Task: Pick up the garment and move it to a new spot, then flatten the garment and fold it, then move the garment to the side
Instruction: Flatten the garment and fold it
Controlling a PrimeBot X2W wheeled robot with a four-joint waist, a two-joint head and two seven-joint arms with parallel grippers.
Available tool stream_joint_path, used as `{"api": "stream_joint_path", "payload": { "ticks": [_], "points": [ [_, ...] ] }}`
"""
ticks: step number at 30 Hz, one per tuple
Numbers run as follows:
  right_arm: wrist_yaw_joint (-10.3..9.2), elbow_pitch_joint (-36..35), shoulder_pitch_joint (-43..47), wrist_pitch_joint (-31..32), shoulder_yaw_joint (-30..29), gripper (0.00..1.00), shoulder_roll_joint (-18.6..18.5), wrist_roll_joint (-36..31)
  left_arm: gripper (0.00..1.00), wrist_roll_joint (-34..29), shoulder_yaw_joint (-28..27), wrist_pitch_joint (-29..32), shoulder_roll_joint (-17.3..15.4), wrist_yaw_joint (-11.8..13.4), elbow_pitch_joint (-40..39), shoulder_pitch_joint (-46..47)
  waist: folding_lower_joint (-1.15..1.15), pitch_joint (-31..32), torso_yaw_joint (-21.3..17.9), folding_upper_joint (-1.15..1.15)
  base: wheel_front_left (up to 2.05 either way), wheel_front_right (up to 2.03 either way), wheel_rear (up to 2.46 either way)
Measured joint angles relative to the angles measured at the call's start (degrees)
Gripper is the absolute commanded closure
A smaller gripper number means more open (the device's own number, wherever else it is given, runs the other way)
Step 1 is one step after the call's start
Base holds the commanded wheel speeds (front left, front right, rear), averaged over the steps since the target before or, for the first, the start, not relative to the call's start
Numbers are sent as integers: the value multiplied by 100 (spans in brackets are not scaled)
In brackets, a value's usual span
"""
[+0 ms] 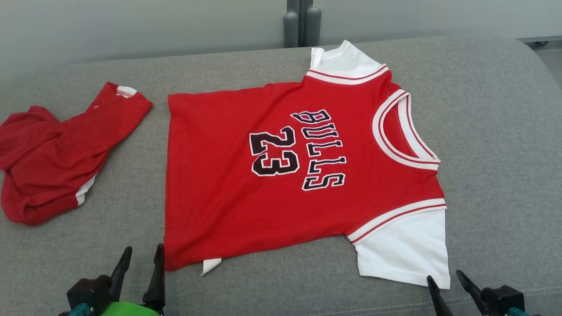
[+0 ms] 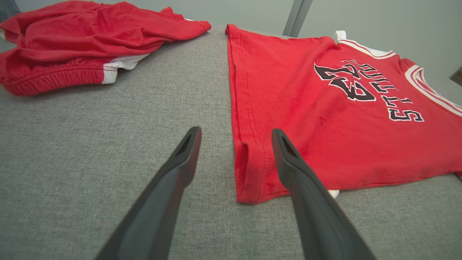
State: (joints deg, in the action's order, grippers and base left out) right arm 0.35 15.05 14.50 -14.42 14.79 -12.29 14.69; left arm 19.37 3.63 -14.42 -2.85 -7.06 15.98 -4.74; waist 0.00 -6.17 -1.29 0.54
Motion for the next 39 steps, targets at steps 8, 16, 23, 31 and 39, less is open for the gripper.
{"api": "stream_joint_path", "payload": {
  "ticks": [8,16,23,31,39],
  "points": [
    [114,385,-208,0,-125,0,97,162,0,-19,107,0,3,-1,32,75,0,-196,-30,0,0,0,0],
    [266,760,-339,-1,-36,20,143,209,0,-7,204,0,9,-7,272,186,0,-272,25,0,0,0,0],
    [388,865,-623,-19,-21,100,167,209,0,69,299,0,10,-7,453,253,0,-304,37,0,0,0,0],
    [470,965,-702,-19,-14,100,168,220,0,191,493,0,12,-7,735,271,0,-315,5,0,0,0,0],
    [520,1014,-752,-19,-32,100,180,219,17,414,698,0,13,-7,901,405,0,-321,-31,0,0,0,0]
  ]
}}
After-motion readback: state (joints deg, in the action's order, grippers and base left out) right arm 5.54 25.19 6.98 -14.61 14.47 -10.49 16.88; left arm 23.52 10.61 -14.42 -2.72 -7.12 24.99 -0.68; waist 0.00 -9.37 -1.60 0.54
